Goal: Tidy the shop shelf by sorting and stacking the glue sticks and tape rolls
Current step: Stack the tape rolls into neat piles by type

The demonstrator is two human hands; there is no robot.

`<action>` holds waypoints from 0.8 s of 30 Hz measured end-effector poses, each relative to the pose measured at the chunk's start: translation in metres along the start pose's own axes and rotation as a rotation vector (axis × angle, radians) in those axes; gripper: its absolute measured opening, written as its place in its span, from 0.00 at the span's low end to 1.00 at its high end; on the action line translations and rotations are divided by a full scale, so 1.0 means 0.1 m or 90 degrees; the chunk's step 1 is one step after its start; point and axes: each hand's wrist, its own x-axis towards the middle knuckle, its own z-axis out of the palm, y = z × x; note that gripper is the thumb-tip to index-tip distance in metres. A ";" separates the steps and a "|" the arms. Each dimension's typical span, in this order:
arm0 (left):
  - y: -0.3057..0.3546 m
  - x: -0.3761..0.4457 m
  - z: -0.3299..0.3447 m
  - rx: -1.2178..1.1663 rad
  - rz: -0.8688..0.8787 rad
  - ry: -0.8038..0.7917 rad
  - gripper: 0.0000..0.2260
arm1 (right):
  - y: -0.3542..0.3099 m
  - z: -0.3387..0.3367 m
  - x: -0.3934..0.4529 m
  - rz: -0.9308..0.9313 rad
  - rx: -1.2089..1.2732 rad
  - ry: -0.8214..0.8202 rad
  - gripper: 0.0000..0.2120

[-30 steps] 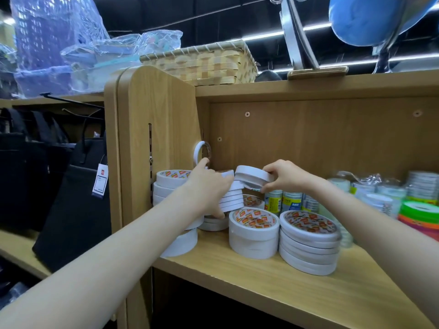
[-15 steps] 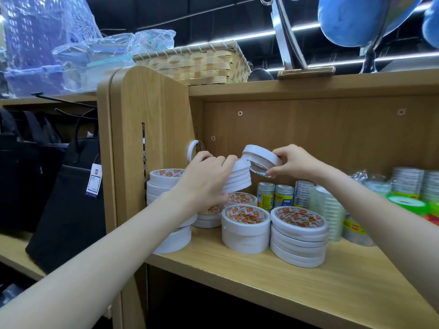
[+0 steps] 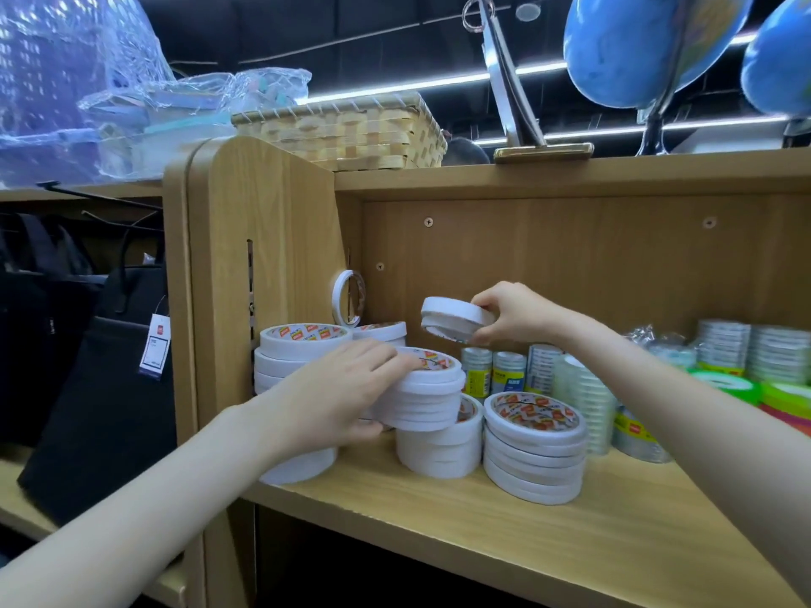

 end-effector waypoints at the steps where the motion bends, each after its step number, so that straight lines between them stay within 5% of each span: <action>1: 0.00 0.03 0.00 0.005 -0.008 -0.017 0.31 | -0.04 0.03 0.04 -0.007 -0.011 -0.012 0.07; 9: -0.01 0.04 0.07 -0.078 -0.018 -0.101 0.13 | -0.10 0.08 0.16 -0.018 -0.022 -0.057 0.12; 12: 0.09 0.03 0.16 -0.120 -0.023 -0.168 0.14 | -0.10 0.12 0.18 -0.018 -0.019 -0.070 0.13; 19: 0.32 -0.11 0.36 -0.223 -0.110 -0.092 0.13 | -0.01 0.12 0.12 -0.010 0.000 -0.054 0.11; 24: 0.40 -0.12 0.20 -0.284 -0.074 -0.114 0.08 | 0.00 0.06 0.08 -0.004 -0.002 -0.047 0.07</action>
